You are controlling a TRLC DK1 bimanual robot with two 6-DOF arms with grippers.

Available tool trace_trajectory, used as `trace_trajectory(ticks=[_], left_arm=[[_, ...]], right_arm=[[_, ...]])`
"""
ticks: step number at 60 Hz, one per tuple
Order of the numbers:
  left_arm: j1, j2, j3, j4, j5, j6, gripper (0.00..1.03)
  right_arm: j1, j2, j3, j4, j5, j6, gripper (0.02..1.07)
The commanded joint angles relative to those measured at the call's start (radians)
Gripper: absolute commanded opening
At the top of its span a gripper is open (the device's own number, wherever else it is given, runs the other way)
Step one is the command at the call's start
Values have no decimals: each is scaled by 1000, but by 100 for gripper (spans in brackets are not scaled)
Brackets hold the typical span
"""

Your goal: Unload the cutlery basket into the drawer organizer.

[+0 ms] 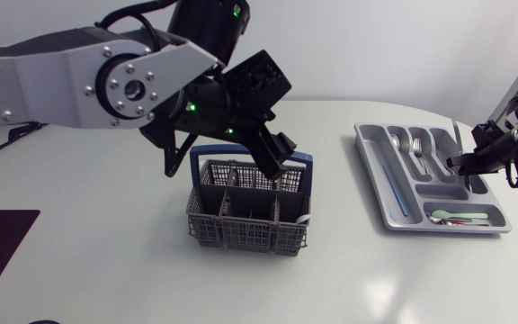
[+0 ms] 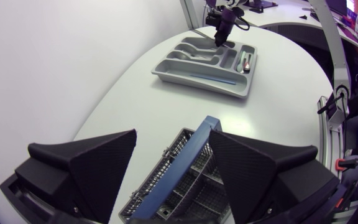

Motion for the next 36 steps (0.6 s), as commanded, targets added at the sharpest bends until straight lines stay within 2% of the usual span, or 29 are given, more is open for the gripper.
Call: trace_trajectory(ticks=[1,2,6,7,9,16,23,36], left_arm=[[-25,18,-39,-6,-25,35,82],[-33,15,-43,-6,-36,39,82],[-44,6,-54,-6,-50,49,82],[-50,-2,-60,-4,-64,56,82],[-51,-8,-63,-3,-65,56,82],[-50,-25,-75,5,-70,56,82],[-68,-41,-106,22,-104,59,82],[-153,-51,-128,31,-199,65,81]], right_arm=[[9,32,36,1,13,26,15],[11,35,36,3,15,28,21],[14,39,33,4,21,29,35],[12,37,31,6,21,31,43],[12,31,25,9,21,31,51],[11,-24,-21,43,18,29,74],[8,-112,-90,75,5,22,76],[28,-254,-248,121,-11,-3,77]])
